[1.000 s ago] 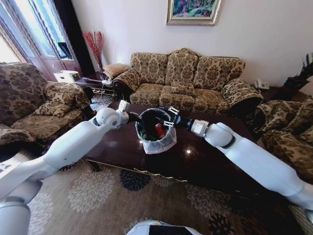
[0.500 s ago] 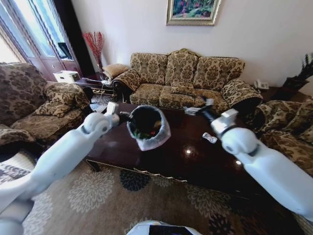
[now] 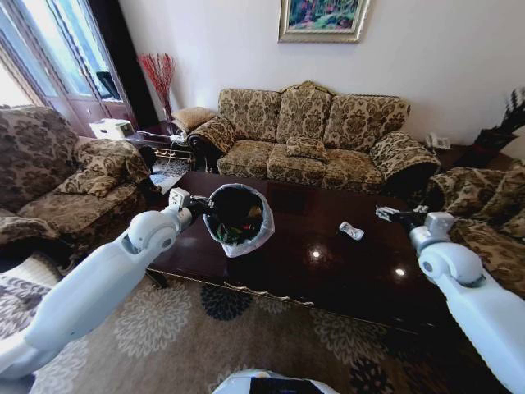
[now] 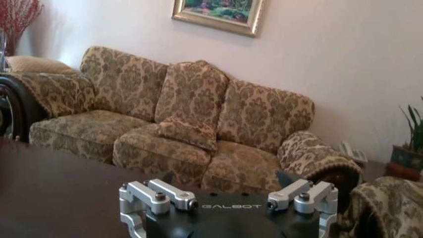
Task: Move to the front of the table and place the trash on the table into the trash bin.
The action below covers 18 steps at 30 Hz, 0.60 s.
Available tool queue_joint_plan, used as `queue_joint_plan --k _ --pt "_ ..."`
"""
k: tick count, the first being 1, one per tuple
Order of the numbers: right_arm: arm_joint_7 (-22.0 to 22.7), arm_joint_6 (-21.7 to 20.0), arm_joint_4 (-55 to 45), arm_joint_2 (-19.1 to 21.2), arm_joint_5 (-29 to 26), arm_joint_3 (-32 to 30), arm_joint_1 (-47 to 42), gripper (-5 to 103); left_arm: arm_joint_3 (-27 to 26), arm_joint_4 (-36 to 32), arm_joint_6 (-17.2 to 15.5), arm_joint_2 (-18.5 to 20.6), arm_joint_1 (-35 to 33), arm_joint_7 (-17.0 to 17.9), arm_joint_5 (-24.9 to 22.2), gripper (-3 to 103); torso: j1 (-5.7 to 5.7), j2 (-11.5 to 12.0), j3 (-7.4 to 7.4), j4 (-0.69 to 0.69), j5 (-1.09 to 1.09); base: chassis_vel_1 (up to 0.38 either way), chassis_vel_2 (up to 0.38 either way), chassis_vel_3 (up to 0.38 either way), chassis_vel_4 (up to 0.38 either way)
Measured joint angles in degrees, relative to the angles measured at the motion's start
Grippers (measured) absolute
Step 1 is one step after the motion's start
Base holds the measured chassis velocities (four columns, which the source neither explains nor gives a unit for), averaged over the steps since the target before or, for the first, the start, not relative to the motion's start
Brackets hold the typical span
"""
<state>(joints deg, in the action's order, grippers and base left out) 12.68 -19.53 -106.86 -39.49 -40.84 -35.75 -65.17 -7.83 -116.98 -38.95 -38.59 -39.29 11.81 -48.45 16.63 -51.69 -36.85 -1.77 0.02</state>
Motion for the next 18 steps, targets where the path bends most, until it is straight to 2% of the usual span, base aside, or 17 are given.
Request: queue_joint_plan --k 7,12,13,15,16,18 --pt "-0.2 0.2 2.1 -0.9 1.6 3.2 2.1 100 -0.5 -1.4 0.0 0.4 -1.6 0.2 -0.1 0 0.01 0.0 -0.01 -0.01 -0.03 -0.084 -0.064 0.102 0.082" --pt "-0.7 1.0 7.0 -1.1 2.8 7.4 5.7 100 -1.6 -2.0 0.0 1.0 -2.4 0.3 -0.2 0 0.01 0.0 -0.01 -0.02 -0.01 -0.212 -0.182 0.219 0.198" --pt "-1.7 3.2 10.4 -1.0 3.6 10.0 7.4 100 -1.4 -2.1 0.0 0.9 -2.1 0.2 -0.4 0 0.01 0.0 0.00 -0.03 -0.05 -0.225 -0.256 0.226 0.241" --pt "-2.4 4.4 11.8 -0.9 4.1 11.0 7.8 100 -1.1 -2.1 0.0 0.8 -1.8 0.2 -0.4 0 0.01 0.0 -0.01 -0.02 -0.05 -0.225 -0.245 0.226 0.241" --pt "-5.1 7.2 16.2 -0.7 5.3 13.4 9.1 100 -0.1 -2.0 0.0 0.5 -0.9 -0.4 -0.7 0 0.01 0.0 -0.01 0.01 0.01 -0.213 -0.194 0.149 0.206" --pt "-8.5 8.3 20.0 -0.7 5.4 15.1 10.1 100 1.0 -1.7 0.1 0.0 0.3 -1.9 -0.8 0 0.02 0.0 -0.02 0.06 0.07 -0.125 -0.151 0.114 0.117"
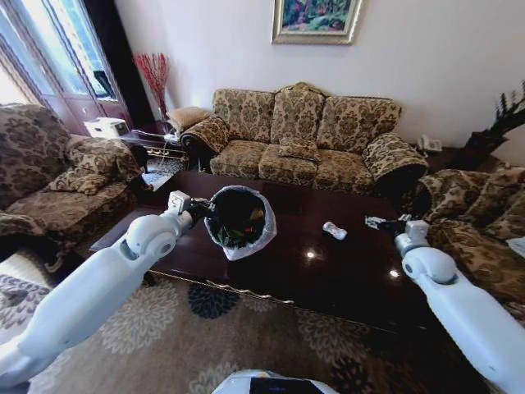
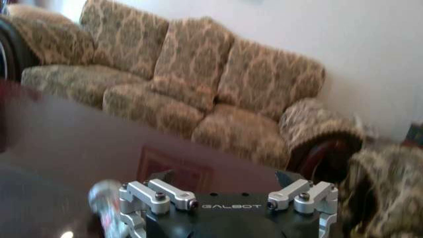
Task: Move to the front of the table and place the trash on the table into the trash bin.
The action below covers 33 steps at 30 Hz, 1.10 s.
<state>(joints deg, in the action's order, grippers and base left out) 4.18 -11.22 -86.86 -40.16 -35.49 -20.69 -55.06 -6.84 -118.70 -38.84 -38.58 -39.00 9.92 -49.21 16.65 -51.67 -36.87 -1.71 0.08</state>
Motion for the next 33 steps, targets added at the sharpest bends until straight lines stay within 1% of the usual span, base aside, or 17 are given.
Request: queue_joint_plan --k 1,2,3,4,6,7,8,9,10,11,13,14,15,17,20,27,33 --pt "0.0 0.0 0.0 0.0 0.0 0.0 0.0 100 0.0 0.0 0.0 0.0 0.0 0.0 0.0 0 0.00 0.0 0.00 0.00 0.00 -0.125 -0.108 0.079 0.117" --pt "-2.4 0.2 3.1 -0.4 -0.5 2.0 1.9 100 0.0 -0.2 0.1 0.1 -0.1 -0.9 0.1 0 0.00 0.0 0.00 0.07 -0.01 -0.088 -0.108 0.005 0.030" --pt "-5.2 0.1 5.6 -0.9 -1.3 3.8 4.0 100 -0.5 -0.7 0.2 0.6 -0.8 -1.2 0.1 0 -0.01 0.0 0.01 0.06 -0.01 -0.051 -0.105 0.005 -0.020" --pt "-5.2 0.1 5.6 -0.9 -1.3 3.8 4.0 100 -0.5 -0.7 0.2 0.6 -0.8 -1.2 0.1 0 -0.01 0.0 0.01 0.06 -0.01 -0.051 -0.105 0.005 -0.020" --pt "-13.4 -0.2 10.7 -1.7 -3.3 8.4 9.4 100 -1.6 -1.3 0.4 1.3 -2.2 -1.1 0.4 0 -0.01 0.0 0.01 -0.05 -0.09 0.000 0.000 0.000 0.000" --pt "-15.7 -0.2 12.0 -1.9 -3.4 9.9 11.0 100 -1.8 -1.3 0.4 1.5 -2.5 -0.9 0.4 0 -0.01 0.0 0.00 -0.09 -0.15 0.058 0.045 -0.021 -0.009" --pt "-15.7 -0.2 12.0 -1.9 -3.4 9.9 11.0 100 -1.8 -1.3 0.4 1.5 -2.5 -0.9 0.4 0 -0.01 0.0 0.00 -0.09 -0.15 0.058 0.045 -0.021 -0.009" --pt "-18.7 -0.3 14.0 -2.3 -3.3 12.4 13.6 100 -2.0 -1.3 0.4 1.5 -2.7 -0.6 0.4 0 -0.01 0.0 0.00 -0.13 -0.21 0.058 0.088 0.001 -0.009" --pt "-21.0 -0.1 16.5 -3.0 -2.8 15.4 16.4 100 -2.0 -1.3 0.4 1.5 -2.6 -0.2 0.4 0 -0.01 0.0 0.00 -0.18 -0.19 0.103 0.088 0.017 0.002" --pt "-21.0 -0.1 16.5 -3.0 -2.8 15.4 16.4 100 -2.0 -1.3 0.4 1.5 -2.6 -0.2 0.4 0 -0.01 0.0 0.00 -0.18 -0.19 0.103 0.088 0.017 0.002" --pt "-22.8 0.4 21.2 -5.1 -1.5 20.1 20.9 100 -1.7 -1.1 0.4 0.9 -2.0 0.5 0.4 0 0.00 0.0 0.00 -0.19 -0.10 0.079 0.078 0.013 0.003" --pt "-23.7 1.1 25.5 -7.7 -0.4 22.6 23.8 100 -1.2 -0.9 0.4 0.5 -1.6 0.6 0.3 0 0.00 0.0 0.00 -0.11 -0.12 0.000 0.000 0.000 0.000" --pt "-23.7 1.1 25.5 -7.7 -0.4 22.6 23.8 100 -1.2 -0.9 0.4 0.5 -1.6 0.6 0.3 0 0.00 0.0 0.00 -0.11 -0.12 0.000 0.000 0.000 0.000" --pt "-24.2 1.8 31.8 -11.5 1.8 24.7 27.2 100 -0.9 -0.8 0.4 0.3 -1.4 0.6 0.2 0 0.01 0.0 -0.01 -0.04 -0.05 0.000 0.000 0.000 0.000" --pt "-24.8 2.4 36.0 -13.9 4.2 24.9 29.6 100 -1.0 -0.7 0.4 0.5 -1.3 0.5 0.2 0 0.01 0.0 0.00 -0.01 -0.04 -0.014 -0.019 -0.007 -0.001" --pt "-27.4 3.0 41.6 -15.7 5.8 25.2 33.8 100 -1.4 -0.2 0.4 1.0 -0.5 -0.1 0.1 0 0.00 0.0 0.01 -0.07 -0.14 -0.006 -0.008 0.001 0.000" --pt "-26.9 2.8 43.8 -16.6 7.5 25.0 34.1 100 -1.2 -0.1 0.4 1.1 -0.1 -0.6 0.0 0 0.00 0.0 0.00 -0.05 -0.07 0.000 0.000 0.000 0.000"
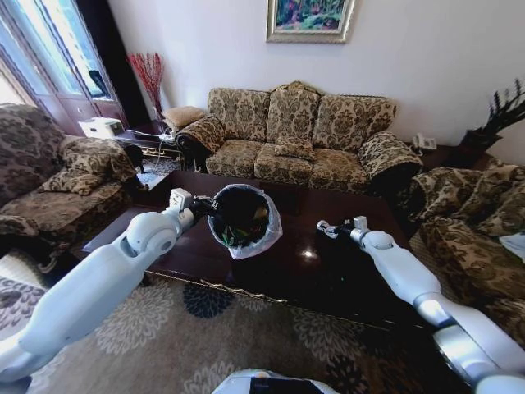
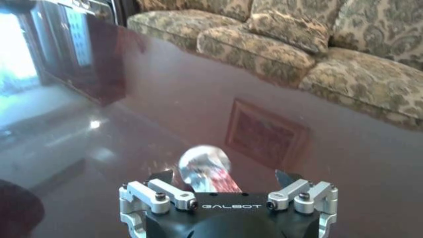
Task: Move to the front of the table and place the trash on the table into the trash bin.
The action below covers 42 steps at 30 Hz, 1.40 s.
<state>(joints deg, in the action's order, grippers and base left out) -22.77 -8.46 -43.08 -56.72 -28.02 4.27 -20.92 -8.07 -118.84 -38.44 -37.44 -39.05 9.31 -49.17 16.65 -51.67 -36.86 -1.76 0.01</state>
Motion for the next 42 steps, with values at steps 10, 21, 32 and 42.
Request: queue_joint_plan --k 10,21,32,42 --pt "0.1 0.7 2.3 -0.8 1.8 -3.1 -2.3 93 0.0 -0.8 0.0 0.6 -0.3 -0.1 -0.1 0 -0.01 0.0 0.00 0.00 0.00 0.000 0.000 0.000 0.000" --pt "1.4 1.5 1.3 -1.9 2.8 -4.7 -4.8 59 0.0 -1.4 -0.2 1.3 0.0 0.1 -1.4 0 -0.01 0.0 0.01 0.00 -0.03 0.000 0.000 0.000 0.000" --pt "3.2 2.8 -0.7 -1.6 2.7 -6.1 -6.8 57 0.0 -1.3 -0.2 1.1 0.3 -0.2 -1.7 0 -0.01 0.0 0.01 -0.02 -0.01 0.000 0.000 0.000 0.000" --pt "14.4 2.7 -41.0 13.3 -11.7 -13.4 -15.8 57 2.0 1.9 -0.3 1.0 2.6 -3.0 -3.5 0 -0.01 0.0 0.01 0.01 -0.02 0.000 0.000 0.000 0.000"
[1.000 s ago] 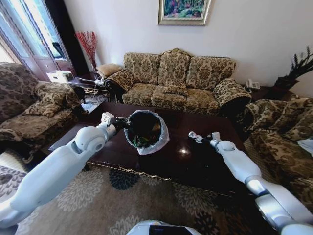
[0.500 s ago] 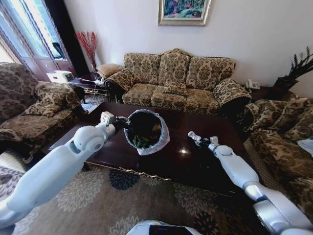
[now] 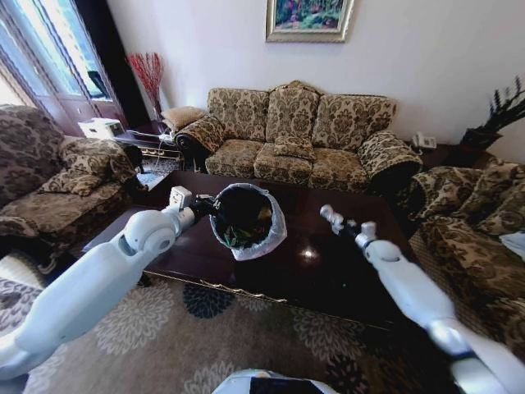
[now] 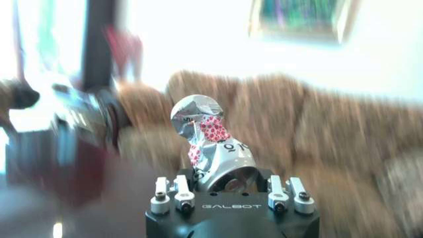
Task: Move to the front of the table and place the trash on the table into the trash bin.
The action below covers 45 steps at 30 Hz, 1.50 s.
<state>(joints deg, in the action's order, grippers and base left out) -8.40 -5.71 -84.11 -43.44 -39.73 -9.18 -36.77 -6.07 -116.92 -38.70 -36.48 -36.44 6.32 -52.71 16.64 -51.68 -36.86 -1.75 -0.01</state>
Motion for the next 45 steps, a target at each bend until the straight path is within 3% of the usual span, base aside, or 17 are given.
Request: queue_joint_plan --k 4,7,8,11,13,15,19,24,34,41,43,45 --pt "1.3 -1.1 -8.9 3.2 -3.5 -0.7 -0.3 57 0.4 1.3 -0.2 0.3 0.7 -0.7 -1.8 0 0.00 0.0 0.00 0.01 -0.02 0.000 0.000 0.000 0.000" --pt "2.6 -4.4 -25.2 9.0 -11.8 -0.5 1.2 57 3.7 5.7 -2.4 -0.9 6.9 -1.3 -7.5 0 -0.01 0.0 0.01 -0.05 -0.04 0.000 0.000 0.000 0.000" --pt "2.6 -4.4 -25.2 9.0 -11.8 -0.5 1.2 57 3.7 5.7 -2.4 -0.9 6.9 -1.3 -7.5 0 -0.01 0.0 0.01 -0.05 -0.04 0.000 0.000 0.000 0.000" --pt "1.2 -8.1 -33.6 11.2 -16.6 4.2 5.9 57 11.3 11.0 -3.5 -3.1 17.4 -1.8 -12.2 0 0.00 0.0 0.00 0.00 0.01 0.000 0.000 0.000 0.000" --pt "0.8 -8.7 -34.2 11.1 -16.8 5.1 7.1 57 12.5 11.7 -3.5 -3.5 19.0 -1.9 -12.6 0 0.00 0.0 0.00 0.00 0.03 0.000 0.000 0.000 0.000" --pt "-0.1 -10.7 -35.7 10.3 -17.1 10.9 13.2 57 17.4 14.2 -3.5 -4.7 24.2 -2.0 -13.7 0 0.00 0.0 0.00 0.00 0.02 0.000 0.000 0.000 0.000" --pt "-0.5 -11.8 -35.6 9.4 -16.5 18.2 19.6 57 22.9 15.7 -3.5 -5.5 28.2 -2.0 -14.4 0 0.01 0.0 -0.01 -0.02 0.01 0.000 0.000 0.000 0.000" --pt "-0.5 -12.9 -34.3 8.7 -15.0 22.8 23.5 57 25.4 15.6 -3.5 -5.5 29.8 -2.0 -14.4 0 0.01 0.0 -0.01 -0.04 0.02 0.000 0.000 0.000 0.000" --pt "-0.4 -14.0 -34.9 10.2 -11.2 22.6 20.3 54 25.0 14.4 -3.5 -4.4 29.5 -1.9 -14.4 0 0.00 0.0 0.00 -0.02 0.02 0.000 0.000 0.000 0.000" --pt "1.1 -14.4 -37.2 11.1 -11.1 20.0 16.6 84 24.4 13.3 -3.5 -4.4 28.8 -1.2 -14.4 0 0.00 0.0 0.00 -0.02 0.02 0.000 0.000 0.000 0.000" --pt "1.2 -14.4 -37.4 11.2 -11.2 19.9 16.4 84 24.4 13.2 -3.5 -4.5 28.8 -1.1 -14.4 0 0.00 0.0 0.00 -0.02 0.02 0.000 0.000 0.000 0.000" --pt "1.5 -14.3 -38.0 11.5 -11.4 19.2 15.5 95 24.5 13.1 -3.5 -4.9 28.8 -0.8 -14.4 0 0.00 0.0 0.00 -0.02 0.01 0.000 0.000 0.000 0.000"
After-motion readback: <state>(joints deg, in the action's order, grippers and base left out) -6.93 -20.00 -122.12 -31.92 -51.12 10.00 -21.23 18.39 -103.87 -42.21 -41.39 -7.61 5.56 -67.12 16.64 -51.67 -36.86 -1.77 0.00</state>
